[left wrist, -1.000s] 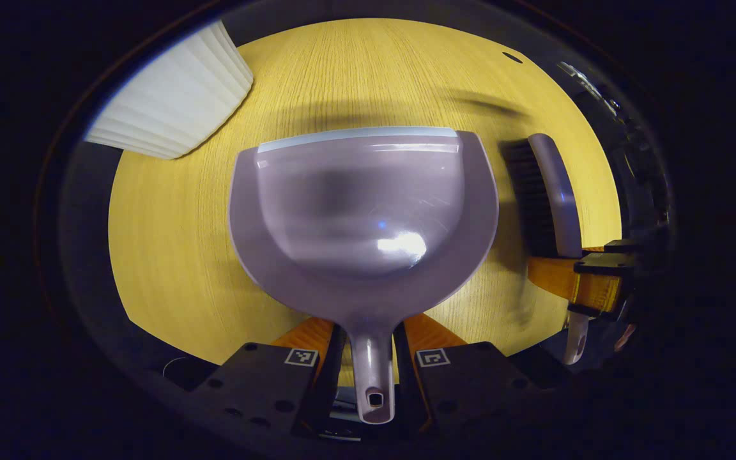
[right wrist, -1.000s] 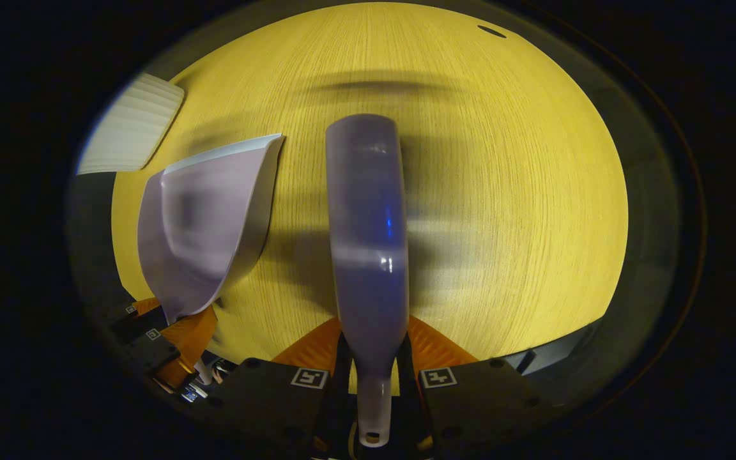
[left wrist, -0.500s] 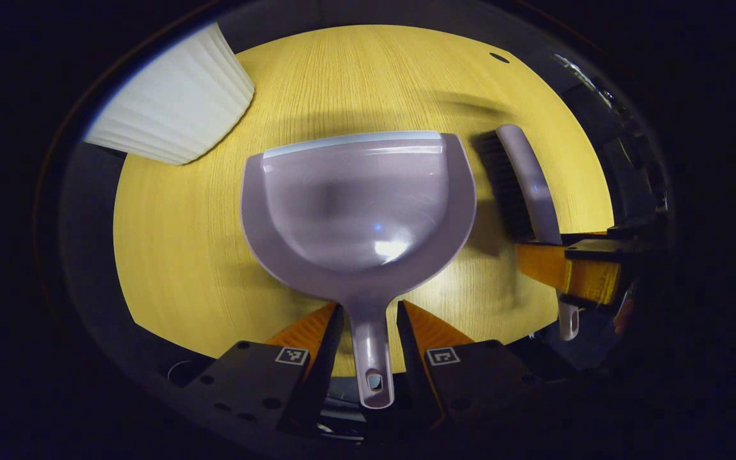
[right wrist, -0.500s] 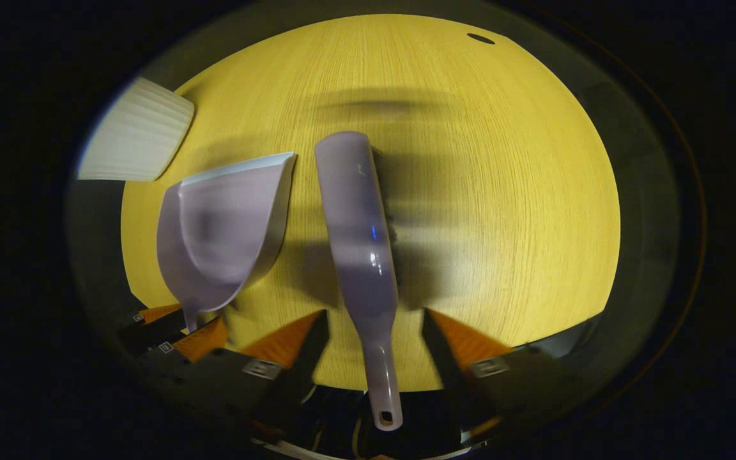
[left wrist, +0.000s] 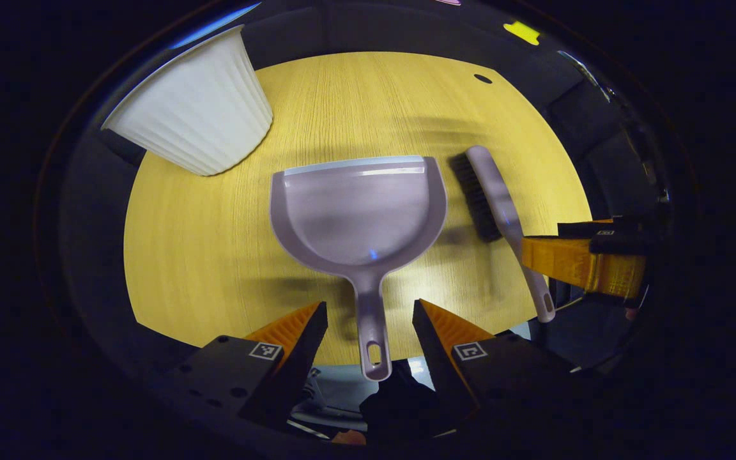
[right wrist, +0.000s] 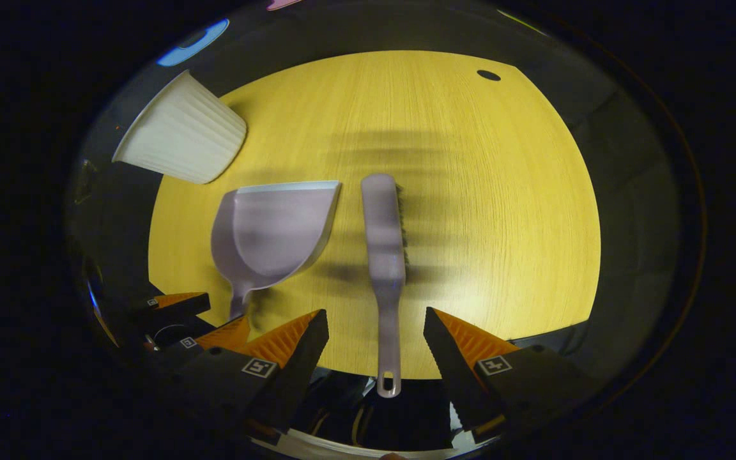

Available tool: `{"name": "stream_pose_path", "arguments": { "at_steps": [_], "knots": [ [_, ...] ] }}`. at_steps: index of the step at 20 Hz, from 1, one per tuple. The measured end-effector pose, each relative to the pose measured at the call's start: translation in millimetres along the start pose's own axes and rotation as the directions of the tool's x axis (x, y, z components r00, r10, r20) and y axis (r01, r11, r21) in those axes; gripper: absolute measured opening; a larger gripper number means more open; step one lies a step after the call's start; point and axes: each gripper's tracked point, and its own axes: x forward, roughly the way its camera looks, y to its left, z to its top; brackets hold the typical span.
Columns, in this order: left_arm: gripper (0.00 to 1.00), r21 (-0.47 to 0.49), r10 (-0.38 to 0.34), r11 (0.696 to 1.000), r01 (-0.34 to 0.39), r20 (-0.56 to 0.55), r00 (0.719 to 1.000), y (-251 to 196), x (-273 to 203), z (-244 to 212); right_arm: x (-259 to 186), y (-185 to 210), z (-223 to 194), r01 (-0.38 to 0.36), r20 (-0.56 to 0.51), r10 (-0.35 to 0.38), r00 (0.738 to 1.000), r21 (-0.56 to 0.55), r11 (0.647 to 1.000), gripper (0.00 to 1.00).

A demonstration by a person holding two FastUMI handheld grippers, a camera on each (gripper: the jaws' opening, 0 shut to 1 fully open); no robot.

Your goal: Pick up the small broom and dustpan from the desktop, sweep the trash into the dustpan with the broom, and then empty the trash into the garbage bin.

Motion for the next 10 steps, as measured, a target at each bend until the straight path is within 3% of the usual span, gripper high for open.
{"name": "stream_pose_path", "arguments": {
  "at_steps": [3, 6, 8, 10],
  "knots": [
    [0.80, 0.030, 0.008, 0.999, -0.011, 0.092, 0.996, 0.6, -21.3, 7.6, -26.3, 6.3, 2.8, -0.014, 0.068, 0.016, 0.998, -0.029, 0.999, 0.98],
    [0.80, 0.069, -0.005, 0.998, -0.012, 0.244, 0.970, 2.5, -49.4, 21.8, -55.2, 15.9, 13.4, -0.058, 0.178, 0.061, 0.982, -0.019, 0.998, 0.98],
    [0.80, 0.095, 0.048, 0.991, -0.092, 0.389, 0.920, 11.2, -78.8, 38.5, -77.7, 7.5, 23.7, -0.018, 0.272, 0.028, 0.962, -0.039, 0.999, 0.98],
    [0.82, 0.087, 0.090, 0.982, -0.166, 0.558, 0.825, 12.7, -122.4, 56.7, -109.1, 7.2, 43.1, 0.040, 0.409, -0.007, 0.913, -0.073, 0.997, 0.97]
  ]
}}
